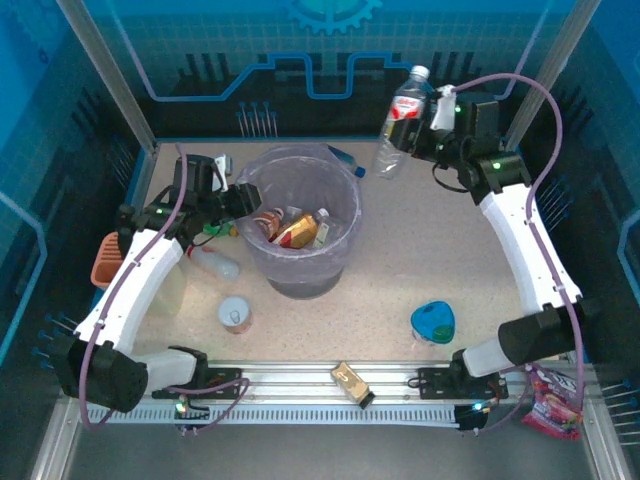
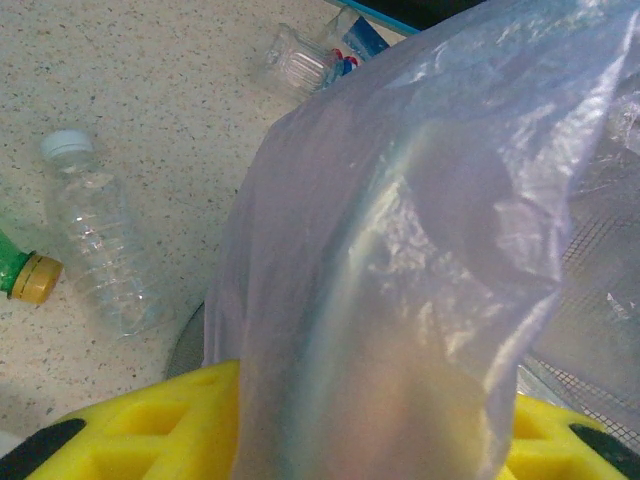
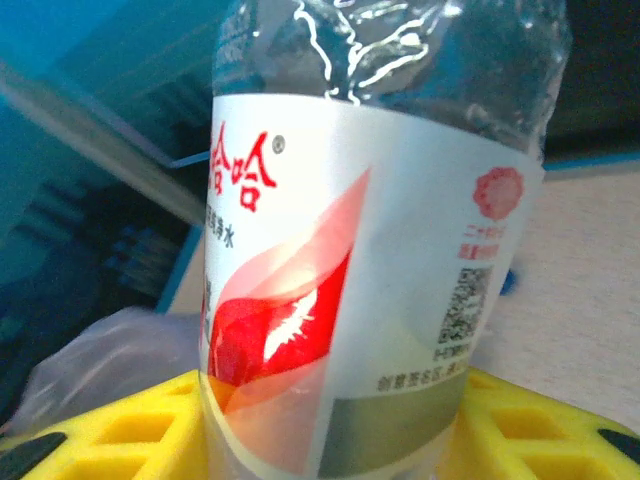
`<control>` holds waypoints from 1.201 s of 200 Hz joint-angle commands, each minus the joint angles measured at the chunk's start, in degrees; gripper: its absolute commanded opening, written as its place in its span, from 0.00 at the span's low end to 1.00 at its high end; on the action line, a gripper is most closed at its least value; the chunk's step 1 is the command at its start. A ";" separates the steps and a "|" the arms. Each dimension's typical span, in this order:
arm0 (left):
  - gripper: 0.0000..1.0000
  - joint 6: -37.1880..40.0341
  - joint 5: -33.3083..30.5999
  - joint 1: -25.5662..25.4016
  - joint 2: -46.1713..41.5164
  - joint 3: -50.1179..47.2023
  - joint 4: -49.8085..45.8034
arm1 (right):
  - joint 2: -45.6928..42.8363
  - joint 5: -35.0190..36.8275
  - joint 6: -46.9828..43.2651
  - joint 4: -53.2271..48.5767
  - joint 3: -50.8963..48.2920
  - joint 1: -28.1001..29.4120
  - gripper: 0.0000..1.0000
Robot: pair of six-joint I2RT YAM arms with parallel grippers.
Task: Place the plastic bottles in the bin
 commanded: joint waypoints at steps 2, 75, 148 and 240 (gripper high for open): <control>0.44 1.11 2.47 0.15 0.12 -0.76 -1.27 | -1.26 -1.37 -4.51 -0.68 2.00 6.81 0.43; 0.44 0.97 2.60 0.15 0.21 -0.54 -1.11 | 10.25 8.77 -21.96 -15.12 10.41 28.81 0.47; 0.44 0.75 2.53 0.22 -0.03 -1.27 -0.69 | 17.05 12.43 -24.74 -19.06 6.31 33.20 0.55; 0.44 0.60 2.84 0.15 0.46 -1.53 -0.23 | 15.53 15.47 -25.93 -18.12 8.10 33.60 1.00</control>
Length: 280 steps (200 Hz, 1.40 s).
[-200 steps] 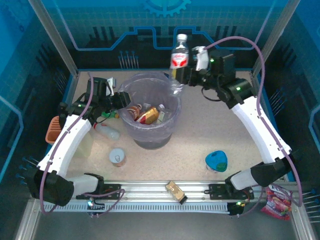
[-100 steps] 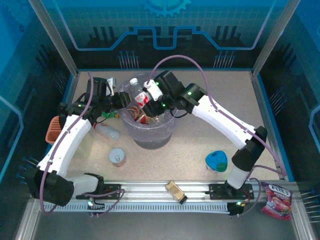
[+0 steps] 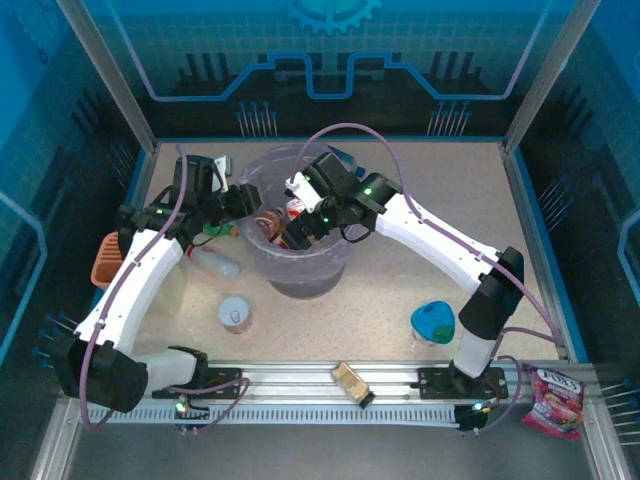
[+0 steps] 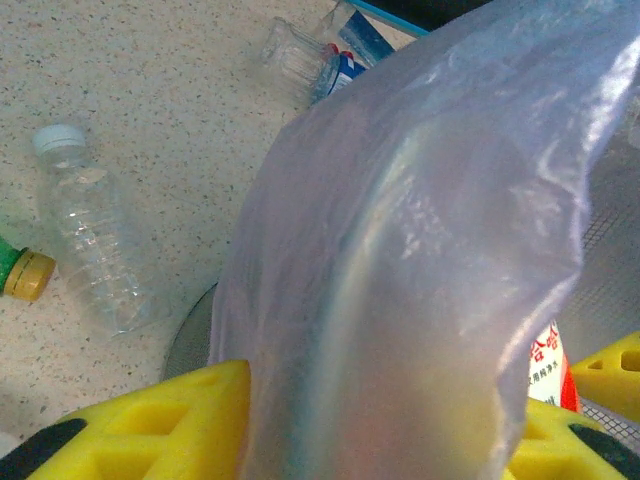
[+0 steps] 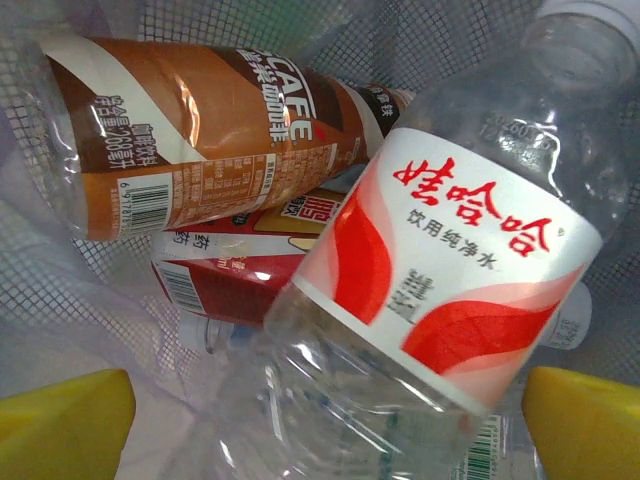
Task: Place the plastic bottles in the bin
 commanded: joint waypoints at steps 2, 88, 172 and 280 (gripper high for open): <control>0.44 0.60 1.91 0.04 0.47 -1.16 -0.43 | -1.92 1.20 -1.07 -0.69 2.98 0.94 1.00; 0.43 0.26 1.95 0.04 0.47 -1.26 0.17 | -2.48 2.01 -1.09 -0.69 10.42 0.96 1.00; 0.43 1.07 2.48 0.05 0.57 -1.33 -0.37 | -6.98 3.09 13.80 -3.92 13.99 -12.48 1.00; 0.39 1.66 2.22 3.55 0.66 1.79 -2.80 | 15.33 -5.56 3.16 9.92 10.88 -34.44 0.99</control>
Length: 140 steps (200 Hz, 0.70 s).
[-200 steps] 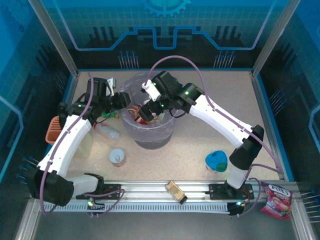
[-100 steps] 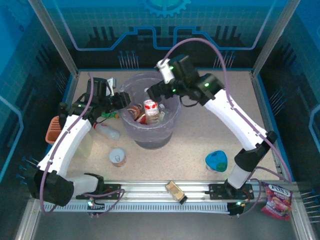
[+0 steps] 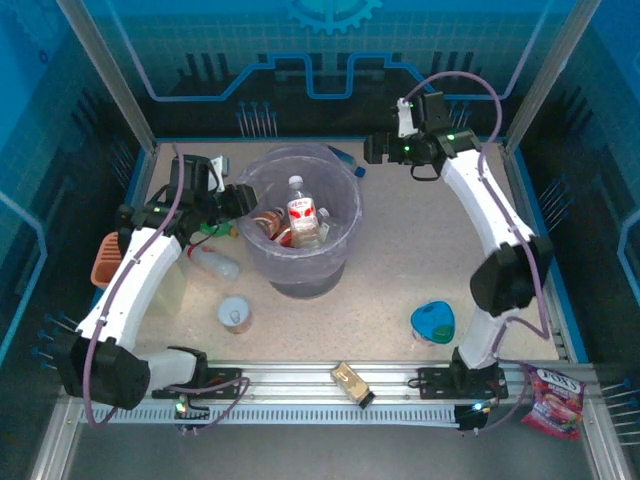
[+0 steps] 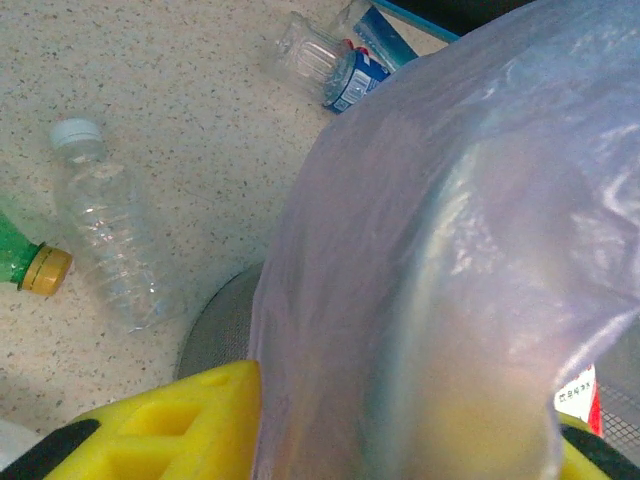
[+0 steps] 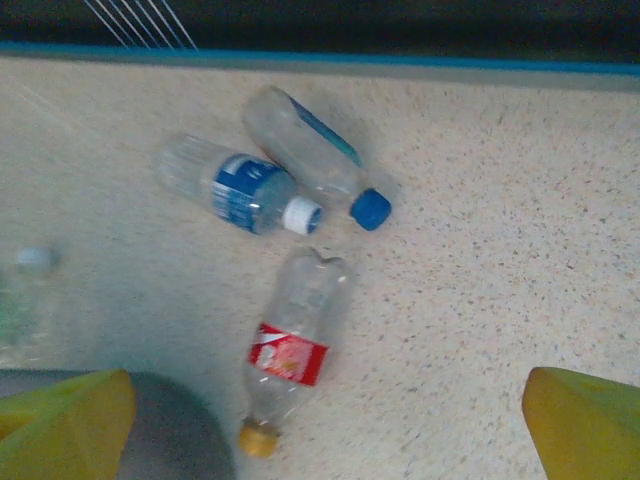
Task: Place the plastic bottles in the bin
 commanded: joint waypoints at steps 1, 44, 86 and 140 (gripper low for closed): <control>0.39 0.57 0.68 1.02 0.06 1.72 -1.71 | 7.28 -1.63 -5.00 2.15 4.74 -1.11 0.99; 0.38 -0.21 0.47 1.66 -0.12 1.34 -1.84 | 21.38 -4.58 -6.11 2.70 16.08 -0.93 0.96; 0.38 0.62 0.50 1.76 -0.33 1.78 -2.92 | 35.88 -6.38 -6.03 -0.03 31.76 -0.62 0.97; 0.38 0.37 0.40 1.82 -0.98 1.11 -2.86 | 44.51 -7.47 -1.32 -1.14 39.45 0.04 1.00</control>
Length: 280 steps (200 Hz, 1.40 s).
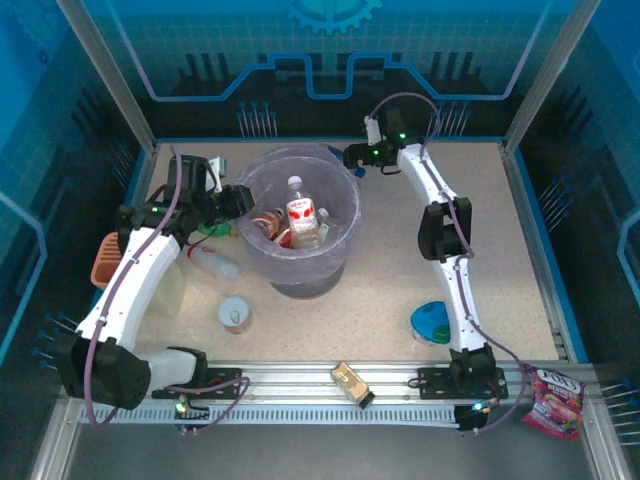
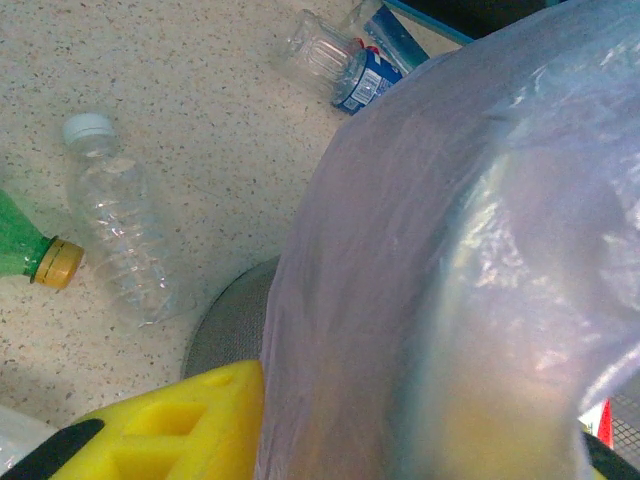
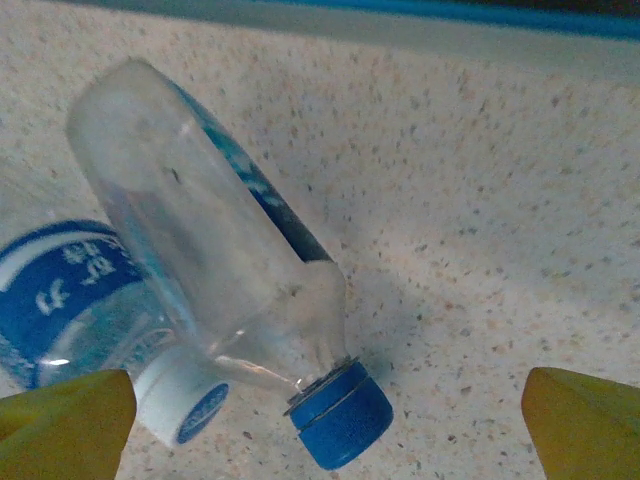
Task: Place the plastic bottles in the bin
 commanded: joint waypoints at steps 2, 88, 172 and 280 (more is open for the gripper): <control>0.38 0.34 0.37 1.01 -0.99 1.02 -2.15 | 1.40 -1.91 3.02 0.20 -0.10 0.66 1.00; 0.38 0.61 0.06 1.09 -1.11 0.53 -2.02 | 6.42 -9.72 8.11 4.23 1.49 0.80 1.00; 0.38 0.94 -0.06 1.18 -1.09 0.64 -2.22 | 5.88 -13.47 10.06 7.84 -3.15 -0.26 0.86; 0.38 0.85 0.08 1.28 -0.73 0.70 -2.21 | 1.13 -14.80 11.61 11.44 -10.88 -2.63 0.67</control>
